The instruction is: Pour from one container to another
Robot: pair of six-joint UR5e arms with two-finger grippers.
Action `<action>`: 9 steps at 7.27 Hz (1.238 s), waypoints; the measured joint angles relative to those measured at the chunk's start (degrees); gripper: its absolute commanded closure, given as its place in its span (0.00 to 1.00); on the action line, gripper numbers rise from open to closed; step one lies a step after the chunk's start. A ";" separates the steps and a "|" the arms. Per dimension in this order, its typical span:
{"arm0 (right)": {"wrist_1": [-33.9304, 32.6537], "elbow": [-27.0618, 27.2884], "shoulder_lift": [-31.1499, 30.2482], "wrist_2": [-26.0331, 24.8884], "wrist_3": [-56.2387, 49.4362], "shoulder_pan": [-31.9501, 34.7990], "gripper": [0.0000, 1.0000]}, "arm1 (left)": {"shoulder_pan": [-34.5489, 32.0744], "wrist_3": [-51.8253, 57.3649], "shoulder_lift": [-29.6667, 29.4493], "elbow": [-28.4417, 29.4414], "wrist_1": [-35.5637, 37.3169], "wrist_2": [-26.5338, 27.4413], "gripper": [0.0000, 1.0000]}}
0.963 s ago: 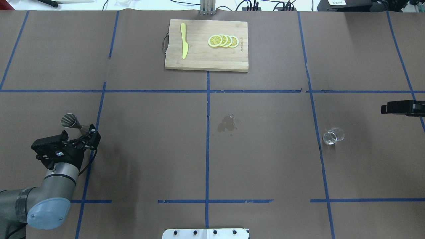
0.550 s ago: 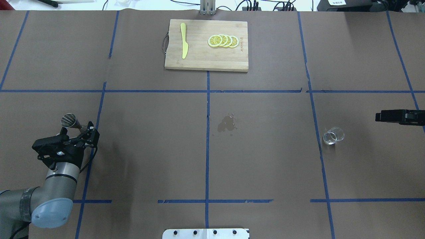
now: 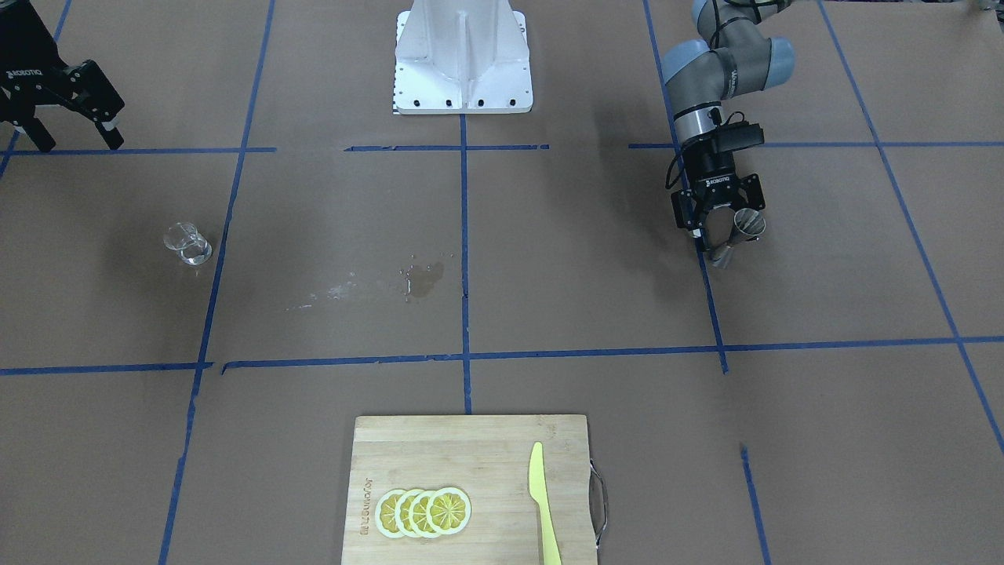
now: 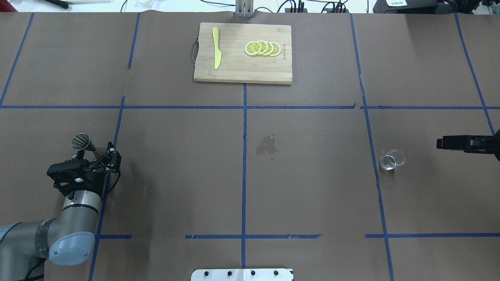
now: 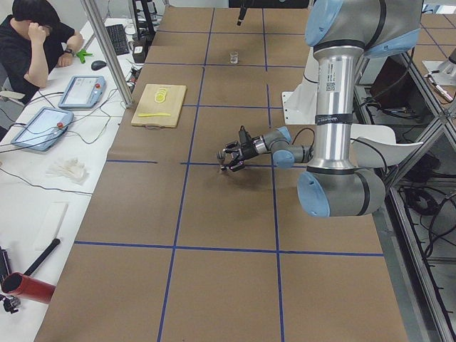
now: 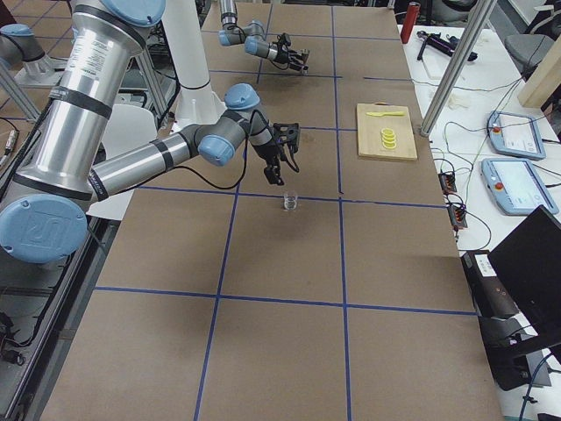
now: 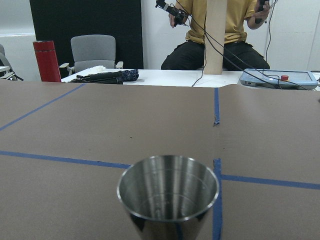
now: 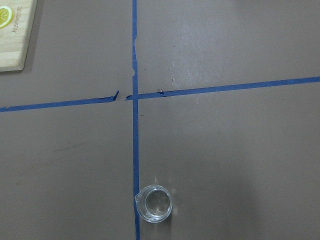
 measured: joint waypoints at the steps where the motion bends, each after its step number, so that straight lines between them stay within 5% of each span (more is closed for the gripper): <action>1: 0.00 0.00 0.01 -0.02 0.04 -0.19 0.00 | -0.15 0.02 -0.02 0.11 0.00 0.02 0.28; 4: 0.00 0.00 0.03 -0.02 0.07 -0.75 0.00 | -0.74 0.16 0.17 0.22 0.00 0.02 0.35; 5: 0.00 0.03 0.03 0.02 0.08 -0.91 0.00 | -0.80 0.24 0.16 0.27 -0.02 0.02 0.50; 7: 0.01 0.07 0.03 -0.02 0.07 -1.39 0.00 | -0.88 0.28 0.00 0.43 -0.07 0.06 0.98; 9: 0.01 0.09 0.06 -0.63 0.10 -2.31 0.00 | -1.13 0.08 -0.06 0.26 -0.22 0.07 1.00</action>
